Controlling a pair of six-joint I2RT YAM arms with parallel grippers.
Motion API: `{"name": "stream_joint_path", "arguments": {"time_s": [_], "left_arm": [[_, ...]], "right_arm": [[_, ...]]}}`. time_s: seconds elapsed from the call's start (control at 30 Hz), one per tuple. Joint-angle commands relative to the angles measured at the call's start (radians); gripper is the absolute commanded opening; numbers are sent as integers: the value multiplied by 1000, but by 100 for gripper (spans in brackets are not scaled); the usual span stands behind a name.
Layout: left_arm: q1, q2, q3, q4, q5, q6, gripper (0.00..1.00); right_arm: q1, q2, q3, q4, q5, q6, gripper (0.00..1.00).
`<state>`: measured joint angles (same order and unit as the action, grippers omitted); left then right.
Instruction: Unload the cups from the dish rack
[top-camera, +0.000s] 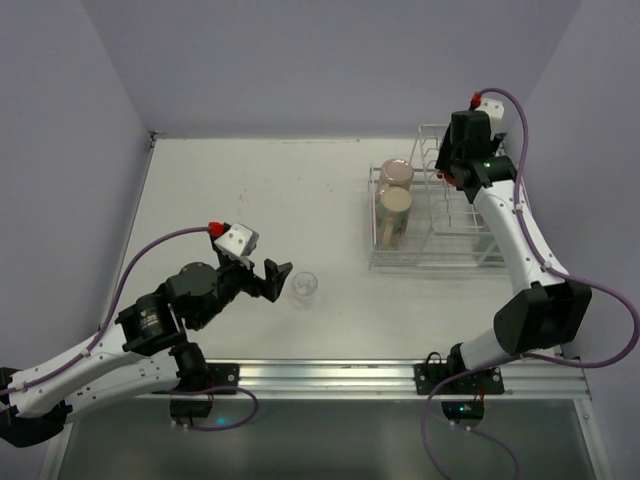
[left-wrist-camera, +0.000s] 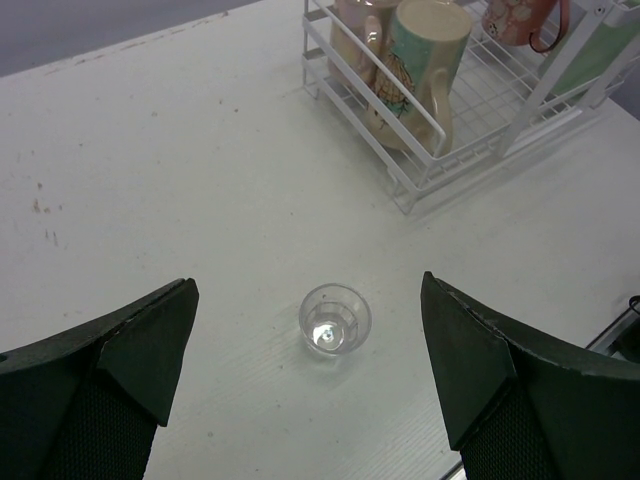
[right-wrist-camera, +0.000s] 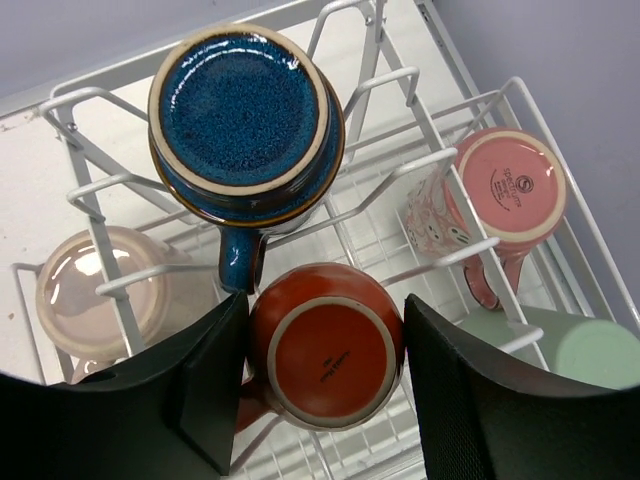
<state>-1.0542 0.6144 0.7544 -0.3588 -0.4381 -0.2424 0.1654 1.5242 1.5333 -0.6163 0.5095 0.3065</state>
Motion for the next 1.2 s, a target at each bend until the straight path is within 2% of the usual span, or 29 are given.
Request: {"name": "stream_joint_path", "arguments": {"time_s": [0.0,0.27,0.4,0.47,0.5,0.53,0.67,0.8,0.9,0.97,1.03,1.17], "left_arm": [[0,4,-1,61,-2,6,100],[0,30,31,99,77,-26,100],[0,54,57,153,165,-61,100],[0,73,54,226,243,-99,100],[0,82,54,256,243,-116,100],[0,88,43,289,283,-132,100],[0,162,20,484,381,-204,98],[0,248,43,557,434,-245,93],[0,260,27,648,466,-294,90],[0,249,13,708,444,-328,89],[0,248,-7,727,380,-388,88],[0,272,-29,771,360,-461,83]], "right_arm": [[2,-99,8,66,20,-26,16],[2,-237,-50,84,-52,-11,14],[2,-434,-157,153,-256,72,14],[3,-548,-305,290,-513,159,15],[3,-549,-306,291,-514,160,15],[2,-606,-374,356,-645,230,15],[17,-702,-559,588,-883,462,15],[98,-731,-696,820,-991,670,15],[175,-740,-781,979,-1034,718,15],[210,-749,-808,1015,-1043,729,15],[215,-766,-870,1101,-1054,769,15],[223,-763,-935,1210,-1080,815,15]]}}
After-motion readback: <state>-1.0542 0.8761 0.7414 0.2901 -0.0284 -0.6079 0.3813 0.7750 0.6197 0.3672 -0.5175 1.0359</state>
